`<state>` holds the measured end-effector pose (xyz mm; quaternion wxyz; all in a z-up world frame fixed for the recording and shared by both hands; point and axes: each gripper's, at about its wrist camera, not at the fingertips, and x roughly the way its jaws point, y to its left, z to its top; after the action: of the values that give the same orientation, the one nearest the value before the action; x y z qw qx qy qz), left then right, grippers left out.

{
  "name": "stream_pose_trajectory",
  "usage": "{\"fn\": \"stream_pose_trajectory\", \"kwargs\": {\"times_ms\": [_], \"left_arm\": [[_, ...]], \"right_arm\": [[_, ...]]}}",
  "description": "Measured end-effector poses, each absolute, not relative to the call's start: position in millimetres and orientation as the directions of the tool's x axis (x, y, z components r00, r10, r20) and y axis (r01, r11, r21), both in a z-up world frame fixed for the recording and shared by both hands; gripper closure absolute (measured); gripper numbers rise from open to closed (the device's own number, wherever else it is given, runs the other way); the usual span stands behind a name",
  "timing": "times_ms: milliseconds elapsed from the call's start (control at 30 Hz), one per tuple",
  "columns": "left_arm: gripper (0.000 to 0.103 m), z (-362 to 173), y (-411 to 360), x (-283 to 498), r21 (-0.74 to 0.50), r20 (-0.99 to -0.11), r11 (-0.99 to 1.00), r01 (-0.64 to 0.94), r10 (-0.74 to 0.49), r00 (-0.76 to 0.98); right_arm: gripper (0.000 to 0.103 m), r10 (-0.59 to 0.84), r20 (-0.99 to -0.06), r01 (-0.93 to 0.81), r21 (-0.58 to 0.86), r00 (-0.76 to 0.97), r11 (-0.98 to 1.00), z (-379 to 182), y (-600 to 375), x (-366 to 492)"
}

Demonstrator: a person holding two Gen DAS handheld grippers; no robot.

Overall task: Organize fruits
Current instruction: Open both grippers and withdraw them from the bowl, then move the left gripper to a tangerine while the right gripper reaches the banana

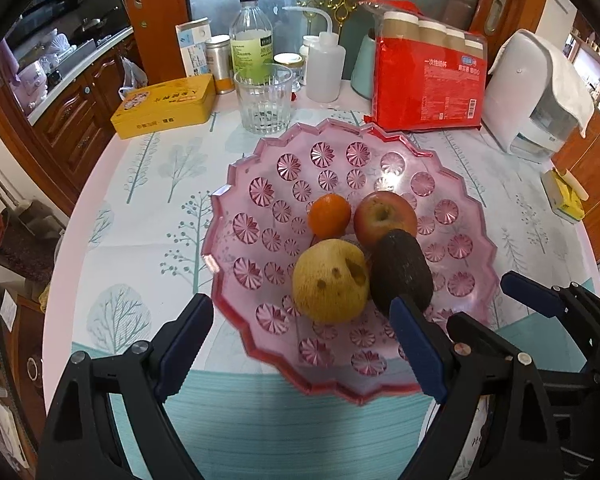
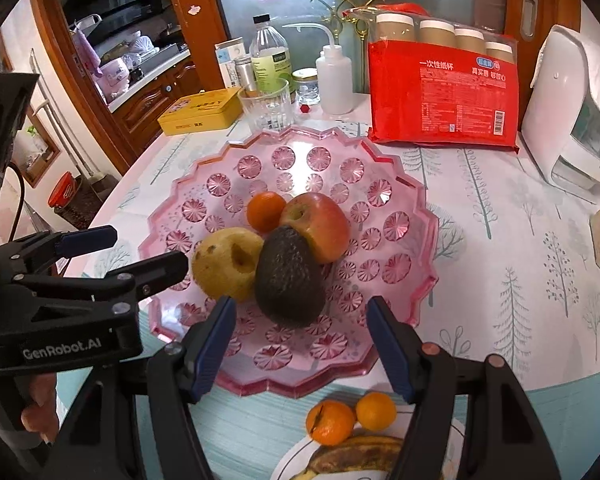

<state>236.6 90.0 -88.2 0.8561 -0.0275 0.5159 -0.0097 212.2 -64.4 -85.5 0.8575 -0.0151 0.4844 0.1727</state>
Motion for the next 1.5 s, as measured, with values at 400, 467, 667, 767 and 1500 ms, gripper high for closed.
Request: {"fn": "stream_pose_trajectory", "kwargs": {"times_ms": [400, 467, 667, 767, 1500], "left_arm": [[0.014, -44, 93, 186, -0.055, -0.846, 0.998, -0.026, -0.033, 0.532], [0.014, -37, 91, 176, -0.058, -0.839, 0.998, -0.025, -0.035, 0.543], [0.014, -22, 80, 153, -0.065, -0.822, 0.998, -0.014, -0.046, 0.568], [0.014, -18, 69, 141, -0.07, -0.813, 0.998, -0.003, -0.055, 0.579], [0.014, -78, 39, 80, -0.082, -0.844, 0.991, -0.109, -0.011, 0.536]], "right_arm": [[0.035, 0.333, -0.825, -0.313, 0.202, 0.457, 0.928, -59, -84, 185], [0.035, 0.335, -0.821, -0.316, 0.2, 0.462, 0.927, -52, -90, 179], [0.035, 0.328, -0.789, -0.329, 0.169, 0.52, 0.929, -27, -112, 156], [0.035, 0.304, -0.772, -0.329, 0.13, 0.558, 0.935, -19, -127, 145], [0.035, 0.23, -0.813, -0.31, 0.064, 0.536, 0.949, -73, -197, 119]]}}
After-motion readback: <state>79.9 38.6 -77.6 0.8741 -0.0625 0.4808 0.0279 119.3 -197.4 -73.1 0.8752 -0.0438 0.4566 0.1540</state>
